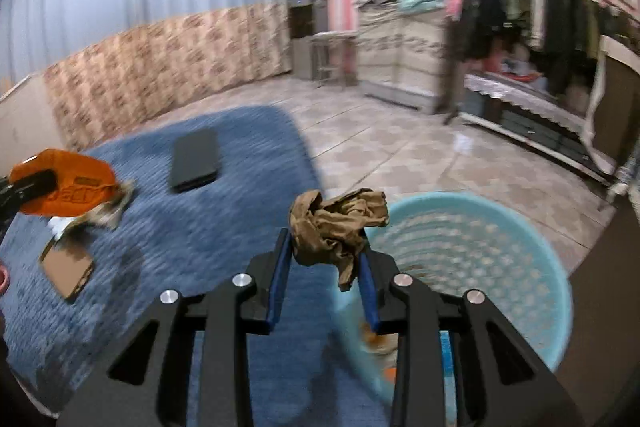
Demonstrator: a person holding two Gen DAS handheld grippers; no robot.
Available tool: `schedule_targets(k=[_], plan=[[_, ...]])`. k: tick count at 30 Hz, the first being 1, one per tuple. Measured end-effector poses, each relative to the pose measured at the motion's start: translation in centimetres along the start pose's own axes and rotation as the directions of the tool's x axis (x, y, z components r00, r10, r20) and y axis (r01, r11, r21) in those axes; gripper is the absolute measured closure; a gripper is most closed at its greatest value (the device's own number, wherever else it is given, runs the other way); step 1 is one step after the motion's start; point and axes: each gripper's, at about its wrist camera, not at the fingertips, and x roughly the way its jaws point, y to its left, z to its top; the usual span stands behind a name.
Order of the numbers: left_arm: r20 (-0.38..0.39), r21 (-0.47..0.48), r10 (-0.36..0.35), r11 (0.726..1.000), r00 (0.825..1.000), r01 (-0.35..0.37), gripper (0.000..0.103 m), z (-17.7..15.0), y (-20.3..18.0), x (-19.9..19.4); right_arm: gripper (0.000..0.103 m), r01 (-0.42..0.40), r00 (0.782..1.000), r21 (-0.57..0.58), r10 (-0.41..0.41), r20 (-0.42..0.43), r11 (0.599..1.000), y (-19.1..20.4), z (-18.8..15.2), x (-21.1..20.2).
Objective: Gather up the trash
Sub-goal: 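Carry the snack bag and brown paper over the blue basket, then open the left tool to drop the snack bag while the right tool releases the brown paper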
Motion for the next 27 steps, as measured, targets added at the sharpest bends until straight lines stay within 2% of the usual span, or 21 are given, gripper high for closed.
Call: schedule_targets(k=[4, 9, 13, 19, 27], plan=[[0.021, 0.031, -0.044, 0.999, 0.999, 0.044, 0.1, 1.9, -2.9, 1.2, 0.071, 0.112, 0.994, 0.052, -0.112, 0.008, 0.992, -4.8, 0.1, -0.8], [0.036, 0.086, -0.124, 0.989, 0.992, 0.12, 0.1, 3.4, -7.9, 3.0, 0.071, 0.197, 0.98, 0.152, -0.197, -0.012, 0.969, -10.2, -0.9, -1.1], [0.02, 0.131, -0.187, 0.974, 0.982, 0.183, 0.1, 3.9, -12.1, 5.1, 0.071, 0.224, 0.974, 0.216, -0.224, -0.026, 0.95, -12.6, -1.7, -1.0], [-0.011, 0.166, -0.261, 0.951, 0.965, 0.26, 0.1, 4.1, -17.6, 8.1, 0.071, 0.265, 0.964, 0.219, -0.262, -0.044, 0.939, -13.9, -1.9, -0.9], [-0.047, 0.186, -0.342, 0.92, 0.938, 0.345, 0.1, 3.9, -22.6, 11.1, 0.071, 0.279, 0.959, 0.308, -0.277, -0.051, 0.909, -16.5, -3.3, -1.7]])
